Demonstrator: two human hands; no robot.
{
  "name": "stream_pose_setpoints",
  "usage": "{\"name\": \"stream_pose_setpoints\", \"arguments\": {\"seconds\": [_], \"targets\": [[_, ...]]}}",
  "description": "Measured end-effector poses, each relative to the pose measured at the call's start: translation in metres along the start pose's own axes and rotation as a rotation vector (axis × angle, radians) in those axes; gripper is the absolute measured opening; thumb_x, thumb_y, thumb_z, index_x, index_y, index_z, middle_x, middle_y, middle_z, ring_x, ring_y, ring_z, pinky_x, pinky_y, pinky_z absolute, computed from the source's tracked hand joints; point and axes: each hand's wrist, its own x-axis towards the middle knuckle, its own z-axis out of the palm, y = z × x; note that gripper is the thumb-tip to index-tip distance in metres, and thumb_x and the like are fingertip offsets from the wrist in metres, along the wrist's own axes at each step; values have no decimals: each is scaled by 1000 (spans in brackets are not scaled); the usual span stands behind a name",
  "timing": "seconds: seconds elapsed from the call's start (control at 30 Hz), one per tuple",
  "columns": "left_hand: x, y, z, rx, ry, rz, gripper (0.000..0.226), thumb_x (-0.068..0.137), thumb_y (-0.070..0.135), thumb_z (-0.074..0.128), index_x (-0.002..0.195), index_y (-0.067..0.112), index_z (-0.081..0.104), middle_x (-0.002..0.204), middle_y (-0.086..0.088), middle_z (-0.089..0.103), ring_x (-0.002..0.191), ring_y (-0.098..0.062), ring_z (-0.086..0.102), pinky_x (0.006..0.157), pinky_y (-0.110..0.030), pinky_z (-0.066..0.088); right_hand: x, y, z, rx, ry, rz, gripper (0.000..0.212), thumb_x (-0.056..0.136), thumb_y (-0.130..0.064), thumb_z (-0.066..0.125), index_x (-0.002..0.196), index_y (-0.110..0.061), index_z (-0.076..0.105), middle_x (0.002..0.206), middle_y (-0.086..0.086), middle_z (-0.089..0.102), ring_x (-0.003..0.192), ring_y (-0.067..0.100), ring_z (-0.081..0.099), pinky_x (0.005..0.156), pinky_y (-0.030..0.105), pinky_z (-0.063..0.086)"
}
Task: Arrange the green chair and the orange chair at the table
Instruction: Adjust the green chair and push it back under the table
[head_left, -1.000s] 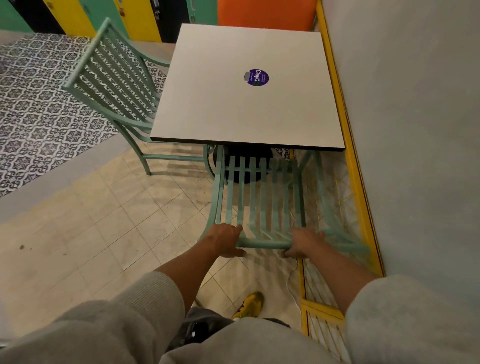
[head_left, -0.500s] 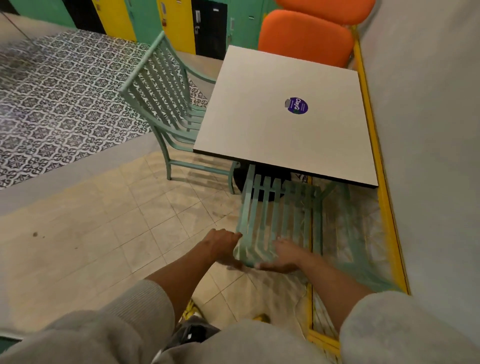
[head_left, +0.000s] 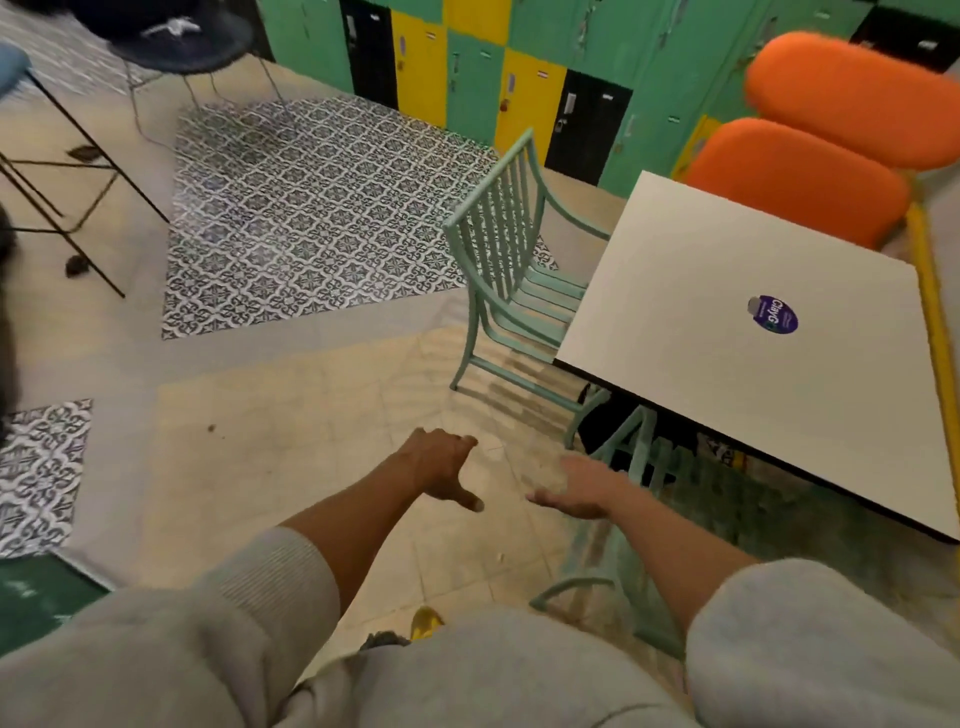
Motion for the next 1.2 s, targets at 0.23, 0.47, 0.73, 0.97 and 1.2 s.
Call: {"name": "stream_pose_setpoints", "arguments": {"seconds": [0.23, 0.47, 0.73, 0.97, 1.2], "targets": [[-20, -100, -11, -19, 65, -170, 104, 84, 90, 49, 160, 21, 36, 153, -7, 57, 137, -33, 53, 109, -53, 41, 54, -94, -58, -68, 56, -116, 116, 85, -91, 49, 169, -15, 22, 175, 10, 21, 159, 32, 27, 126, 48, 30], [-8, -169, -12, -102, 15, -221, 103, 82, 96, 33, 164, 35, 31, 174, -3, 25, 161, -33, 13, 122, -69, 10, 110, -142, -95, -137, 114, -144, 118, 84, -94, 44, 169, -16, 21, 177, 9, 13, 159, 33, 26, 126, 49, 29], [67, -267, -80, -102, -19, -214, 102, 83, 96, 32, 163, 33, 35, 175, -2, 21, 162, -29, 7, 124, -69, 5, 216, -168, -156, -12, 86, -77, 111, 85, -91, 46, 165, -14, 34, 169, 12, 34, 152, 36, 38, 121, 51, 37], [141, -347, -173, -112, 14, -158, 92, 86, 93, 33, 160, 38, 39, 174, 0, 24, 162, -25, 10, 125, -64, 5, 296, -182, -243, 247, 135, 61, 110, 87, -85, 54, 165, -9, 34, 168, 13, 38, 151, 34, 41, 121, 45, 40], [215, -409, -240, -97, 9, -71, 90, 88, 90, 36, 161, 38, 37, 174, 1, 25, 162, -25, 13, 125, -62, 10, 344, -197, -325, 363, 173, 141, 97, 89, -82, 56, 156, -12, 45, 156, 16, 52, 140, 37, 53, 112, 48, 47]]}}
